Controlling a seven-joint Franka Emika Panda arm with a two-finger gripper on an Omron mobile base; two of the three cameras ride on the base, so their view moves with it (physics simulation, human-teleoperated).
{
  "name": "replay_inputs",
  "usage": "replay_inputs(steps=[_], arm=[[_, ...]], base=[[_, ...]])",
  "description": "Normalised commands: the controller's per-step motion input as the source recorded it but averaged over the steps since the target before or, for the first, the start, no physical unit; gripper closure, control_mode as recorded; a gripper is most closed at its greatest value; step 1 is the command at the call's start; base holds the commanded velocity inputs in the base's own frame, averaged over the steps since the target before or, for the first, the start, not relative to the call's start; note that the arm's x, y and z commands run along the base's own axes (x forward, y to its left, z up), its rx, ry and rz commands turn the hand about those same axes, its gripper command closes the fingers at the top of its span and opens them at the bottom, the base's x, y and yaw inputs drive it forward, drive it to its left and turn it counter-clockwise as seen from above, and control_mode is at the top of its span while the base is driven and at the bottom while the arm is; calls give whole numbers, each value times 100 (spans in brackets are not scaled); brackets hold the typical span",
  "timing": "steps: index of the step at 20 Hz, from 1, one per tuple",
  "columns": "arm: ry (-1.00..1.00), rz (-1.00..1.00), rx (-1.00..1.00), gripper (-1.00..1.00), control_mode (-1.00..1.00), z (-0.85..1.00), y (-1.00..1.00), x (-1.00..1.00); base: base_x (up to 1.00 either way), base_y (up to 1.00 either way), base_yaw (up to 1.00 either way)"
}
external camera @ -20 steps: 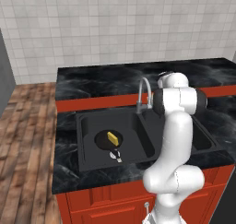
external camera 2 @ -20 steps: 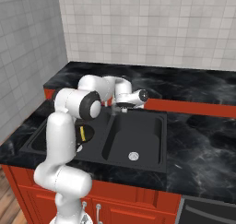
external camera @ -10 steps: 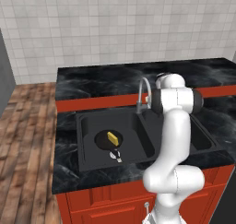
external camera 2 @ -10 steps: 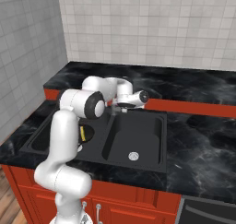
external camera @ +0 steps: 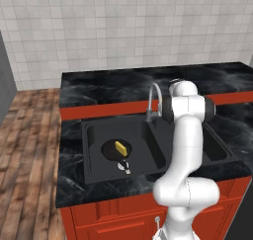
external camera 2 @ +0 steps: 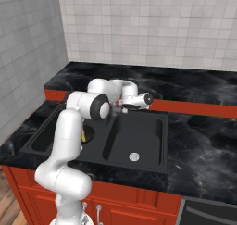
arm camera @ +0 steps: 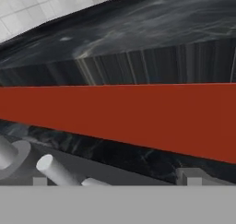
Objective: Pick the pan and sponge and place them into the sink. Then turn on the water.
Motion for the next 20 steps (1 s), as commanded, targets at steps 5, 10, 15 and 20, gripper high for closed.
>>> replay_inputs(steps=[5, 10, 15, 20], arm=[[-3, 0, 0, -100, -100, -5, -36, 18], [-5, 0, 0, -100, -100, -5, -21, 12], [-7, -1, 0, -100, -100, -7, -27, 10], [-9, -8, -3, -100, -100, -22, -59, 1]], base=[[0, 0, 0], [0, 0, 0], [0, 0, 0], [0, 0, 0]])
